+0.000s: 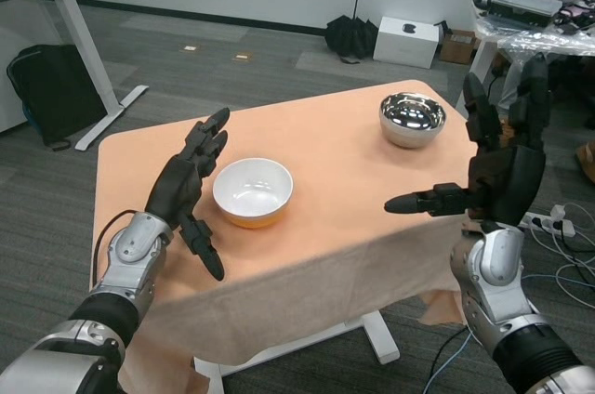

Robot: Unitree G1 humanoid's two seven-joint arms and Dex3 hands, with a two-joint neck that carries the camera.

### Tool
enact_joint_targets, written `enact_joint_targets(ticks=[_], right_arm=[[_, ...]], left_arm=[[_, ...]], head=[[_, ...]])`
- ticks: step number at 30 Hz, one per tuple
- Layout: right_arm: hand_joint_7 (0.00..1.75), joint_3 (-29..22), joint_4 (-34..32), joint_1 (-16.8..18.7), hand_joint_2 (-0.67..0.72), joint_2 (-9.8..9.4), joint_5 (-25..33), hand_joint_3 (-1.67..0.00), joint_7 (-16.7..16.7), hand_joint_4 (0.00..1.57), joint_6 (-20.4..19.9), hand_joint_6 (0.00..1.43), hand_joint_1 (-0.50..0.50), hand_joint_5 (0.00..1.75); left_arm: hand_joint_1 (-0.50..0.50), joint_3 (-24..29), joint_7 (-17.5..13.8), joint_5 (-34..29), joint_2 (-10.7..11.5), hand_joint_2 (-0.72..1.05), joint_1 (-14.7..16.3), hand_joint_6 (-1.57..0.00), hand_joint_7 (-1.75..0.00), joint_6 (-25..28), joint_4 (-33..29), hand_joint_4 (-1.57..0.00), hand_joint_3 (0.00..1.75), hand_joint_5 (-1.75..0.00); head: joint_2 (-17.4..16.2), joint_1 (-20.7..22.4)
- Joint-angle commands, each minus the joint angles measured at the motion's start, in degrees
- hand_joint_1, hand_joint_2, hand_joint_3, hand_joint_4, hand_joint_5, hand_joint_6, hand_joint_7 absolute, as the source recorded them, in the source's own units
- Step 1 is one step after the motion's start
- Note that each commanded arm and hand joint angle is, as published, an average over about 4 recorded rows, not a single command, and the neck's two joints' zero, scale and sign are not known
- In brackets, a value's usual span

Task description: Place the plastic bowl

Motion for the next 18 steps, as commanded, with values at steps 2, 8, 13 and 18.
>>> enact_joint_targets(ticks=[2,8,13,18], right_arm=[[0.00,0.0,-0.1,0.0,0.34,0.02,0.2,0.00,0.0,0.49,-0.5,0.00,-0.33,0.00],[0.00,-0.1,-0.3,0.0,0.34,-0.16,0.2,0.00,0.0,0.49,-0.5,0.00,-0.33,0.00],[0.00,-0.3,-0.4,-0.1,0.34,-0.31,0.2,0.00,0.0,0.47,-0.4,0.00,-0.33,0.00],[0.00,-0.4,-0.4,-0.2,0.34,-0.38,0.1,0.00,0.0,0.46,-0.3,0.00,-0.33,0.00]], left_arm=[[-0.48,3.7,1.0,0.0,0.7,-0.64,1.3,0.00,-0.14,0.8,-8.0,0.00,0.09,-0.10],[-0.48,7.6,0.9,1.0,0.9,-0.64,1.6,0.00,-0.14,5.7,-21.6,0.00,0.00,-0.08],[-0.48,10.9,0.6,5.1,2.1,-0.64,2.9,0.00,-0.14,16.4,-37.2,0.00,0.09,0.00],[-0.48,11.2,0.6,5.5,3.2,-0.64,3.5,0.00,-0.14,20.2,-44.5,0.00,0.04,0.00]], head=[[0.4,-0.1],[1.3,-1.1],[1.9,-2.0],[2.3,-2.3]])
